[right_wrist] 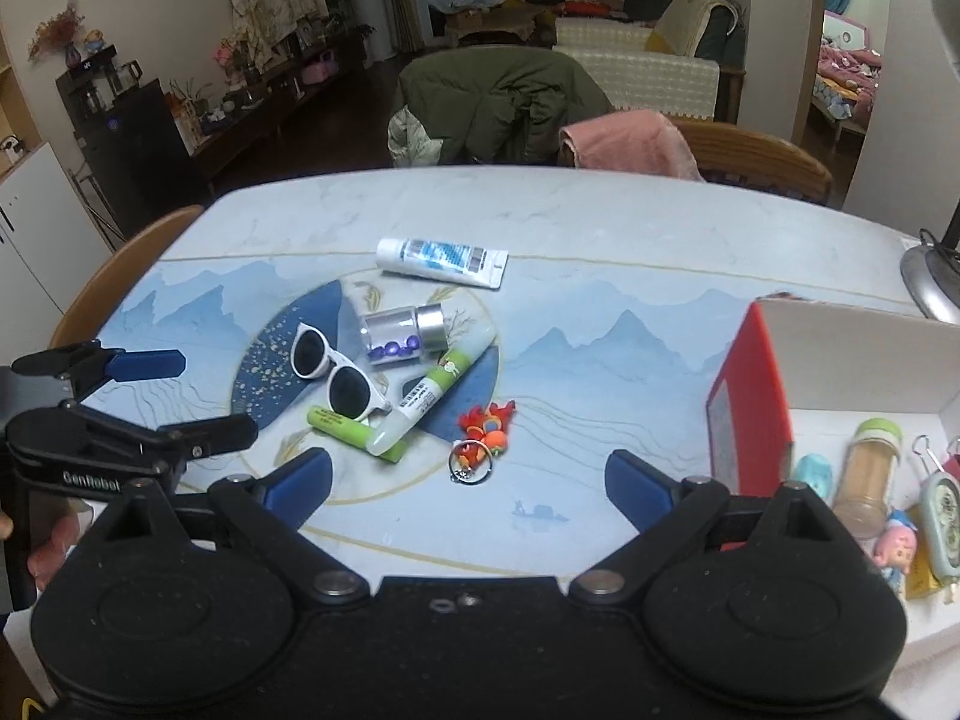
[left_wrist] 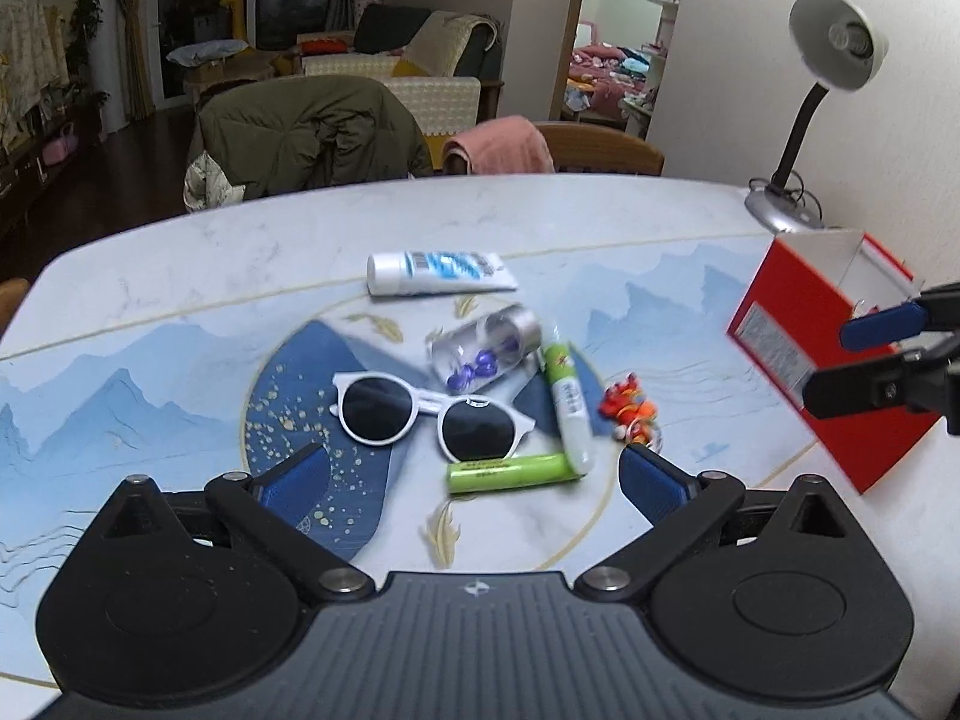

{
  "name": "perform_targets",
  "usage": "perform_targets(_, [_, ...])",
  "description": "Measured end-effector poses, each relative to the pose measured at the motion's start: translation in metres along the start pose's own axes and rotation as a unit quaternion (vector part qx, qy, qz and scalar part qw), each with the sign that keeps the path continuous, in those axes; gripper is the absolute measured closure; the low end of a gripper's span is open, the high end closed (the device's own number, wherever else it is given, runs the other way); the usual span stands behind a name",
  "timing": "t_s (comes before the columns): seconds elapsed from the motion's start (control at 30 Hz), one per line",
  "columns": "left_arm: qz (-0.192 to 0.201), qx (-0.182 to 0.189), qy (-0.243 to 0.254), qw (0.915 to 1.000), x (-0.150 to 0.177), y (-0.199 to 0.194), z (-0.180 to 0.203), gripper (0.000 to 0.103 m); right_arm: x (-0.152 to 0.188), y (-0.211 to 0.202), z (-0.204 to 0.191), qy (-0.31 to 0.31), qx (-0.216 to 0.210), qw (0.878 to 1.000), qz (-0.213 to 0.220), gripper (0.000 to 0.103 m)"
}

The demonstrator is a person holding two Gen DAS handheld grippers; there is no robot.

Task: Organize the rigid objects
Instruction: 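Withdraw both tools from the shoebox back over the remaining items, then grasp the glue stick with the left tool while the right tool grasps the red keychain figure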

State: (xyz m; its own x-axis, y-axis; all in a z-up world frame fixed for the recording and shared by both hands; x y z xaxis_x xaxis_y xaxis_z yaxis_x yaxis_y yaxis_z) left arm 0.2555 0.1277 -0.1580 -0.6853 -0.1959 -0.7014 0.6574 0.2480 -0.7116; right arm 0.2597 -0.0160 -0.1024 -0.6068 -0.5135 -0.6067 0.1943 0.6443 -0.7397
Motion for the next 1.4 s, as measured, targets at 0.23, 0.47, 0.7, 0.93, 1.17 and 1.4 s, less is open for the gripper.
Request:
perform_targets(0.23, [-0.024,0.009,-0.001,0.9997,0.018,0.035,0.012,0.0,0.004,0.042,0.013,0.005,0.016,0.999,-0.032,0.013])
perform_targets(0.47, [0.016,0.029,0.009,0.9994,-0.003,0.034,0.03,0.0,0.006,0.077,0.028,-0.002,0.026,0.998,-0.065,0.024])
perform_targets(0.7, [0.021,0.034,-0.012,0.9991,-0.031,0.047,0.026,0.0,0.013,0.098,0.038,-0.009,0.008,0.997,-0.075,0.03])
perform_targets(0.93, [-0.001,0.041,0.028,0.9988,-0.043,0.067,0.057,0.001,0.014,0.11,0.031,-0.035,0.016,0.997,-0.069,0.034])
perform_targets(1.17, [-0.036,0.053,0.045,0.997,-0.038,0.09,0.073,0.001,0.014,0.115,0.028,-0.036,0.017,0.998,-0.054,0.038])
perform_targets(1.4, [-0.055,0.051,0.057,0.9955,-0.037,0.102,0.084,0.014,0.013,0.12,0.03,-0.035,0.027,0.998,-0.038,0.04])
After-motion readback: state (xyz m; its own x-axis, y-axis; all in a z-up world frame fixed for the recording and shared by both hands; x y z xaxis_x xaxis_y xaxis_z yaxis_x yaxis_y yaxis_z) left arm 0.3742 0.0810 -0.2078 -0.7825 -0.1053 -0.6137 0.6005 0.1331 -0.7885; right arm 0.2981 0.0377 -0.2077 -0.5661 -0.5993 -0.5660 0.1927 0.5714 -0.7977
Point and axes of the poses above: each gripper's, at about its wrist camera, not at the fingertips, and y roughly the way its jaws point, z to its right, x to its underside, the point moved 9 cm from there along y, roughly the way its jaws point, and after that the axes turned 12 degrees about -x, right-handed, at the moved point
